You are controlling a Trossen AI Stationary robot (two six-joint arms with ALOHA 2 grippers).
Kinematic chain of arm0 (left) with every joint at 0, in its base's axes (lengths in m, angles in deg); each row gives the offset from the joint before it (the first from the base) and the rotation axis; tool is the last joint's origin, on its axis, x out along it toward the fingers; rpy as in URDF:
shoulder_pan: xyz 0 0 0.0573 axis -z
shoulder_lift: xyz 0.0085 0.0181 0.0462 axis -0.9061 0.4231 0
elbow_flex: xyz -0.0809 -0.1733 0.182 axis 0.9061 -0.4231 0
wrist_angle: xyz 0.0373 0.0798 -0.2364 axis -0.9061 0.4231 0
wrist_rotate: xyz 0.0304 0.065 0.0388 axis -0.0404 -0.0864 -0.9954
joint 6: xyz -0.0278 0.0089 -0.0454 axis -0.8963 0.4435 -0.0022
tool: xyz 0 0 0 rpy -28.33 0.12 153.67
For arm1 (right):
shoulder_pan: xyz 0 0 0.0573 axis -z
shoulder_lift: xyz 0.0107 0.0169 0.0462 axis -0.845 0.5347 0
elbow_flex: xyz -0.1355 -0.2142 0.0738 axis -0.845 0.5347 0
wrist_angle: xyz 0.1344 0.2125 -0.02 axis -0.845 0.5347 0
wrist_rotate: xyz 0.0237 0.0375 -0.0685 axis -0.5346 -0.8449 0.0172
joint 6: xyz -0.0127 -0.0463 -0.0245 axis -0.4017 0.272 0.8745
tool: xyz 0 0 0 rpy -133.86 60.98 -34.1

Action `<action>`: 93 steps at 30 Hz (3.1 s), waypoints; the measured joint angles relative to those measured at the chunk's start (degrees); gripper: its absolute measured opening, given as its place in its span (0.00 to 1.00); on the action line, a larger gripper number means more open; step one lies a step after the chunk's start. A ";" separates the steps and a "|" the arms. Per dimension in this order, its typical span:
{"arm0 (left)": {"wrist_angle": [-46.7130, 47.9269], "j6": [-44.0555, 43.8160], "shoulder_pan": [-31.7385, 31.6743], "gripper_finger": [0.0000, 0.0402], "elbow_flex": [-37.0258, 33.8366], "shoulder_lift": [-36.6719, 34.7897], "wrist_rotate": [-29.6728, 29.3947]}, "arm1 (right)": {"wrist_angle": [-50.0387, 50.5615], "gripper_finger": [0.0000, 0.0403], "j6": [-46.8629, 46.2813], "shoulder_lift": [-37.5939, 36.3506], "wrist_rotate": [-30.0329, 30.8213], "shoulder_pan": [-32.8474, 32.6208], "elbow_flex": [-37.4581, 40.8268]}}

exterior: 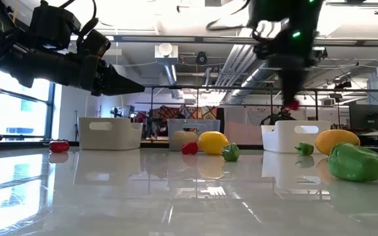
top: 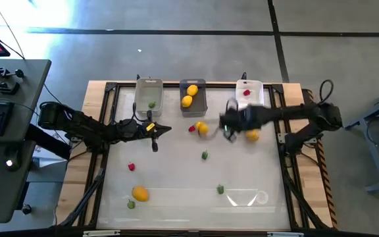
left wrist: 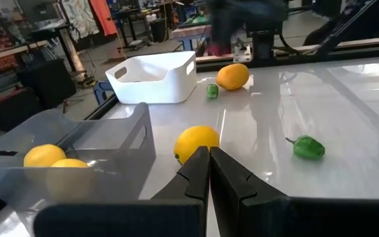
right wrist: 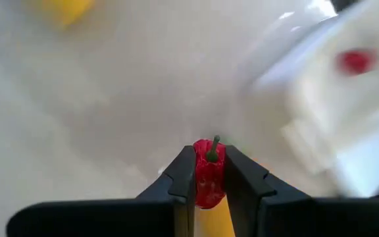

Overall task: Sort produce into baskets
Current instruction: Put the bottom right red bell pepper into the white bin, then put the top right red bell pepper into the white bin

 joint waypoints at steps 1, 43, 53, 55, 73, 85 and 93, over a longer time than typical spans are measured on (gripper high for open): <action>0.00 -0.02 0.00 0.00 0.00 0.00 0.00 | -0.50 0.11 1.03 0.00 1.38 3.07 -0.40; 0.66 -1.07 0.04 0.00 0.00 0.00 0.22 | -33.79 0.32 27.90 0.09 -6.95 43.32 15.61; 0.72 -1.05 0.04 0.00 0.00 0.00 0.22 | -30.41 0.54 28.80 0.09 1.71 40.50 12.24; 0.75 -1.05 0.04 0.00 0.00 0.00 0.22 | -28.03 0.54 28.83 0.09 1.73 38.78 10.17; 2.34 -1.03 0.04 0.00 0.00 0.00 0.22 | -42.40 0.55 29.65 0.00 -6.44 14.03 11.21; 2.60 -1.95 0.02 0.00 0.00 0.00 0.22 | -78.13 0.55 22.55 0.02 -5.76 1.17 27.68; 2.61 -1.95 0.02 0.00 0.00 0.00 0.22 | -83.56 0.61 20.86 0.45 -2.61 -1.53 30.80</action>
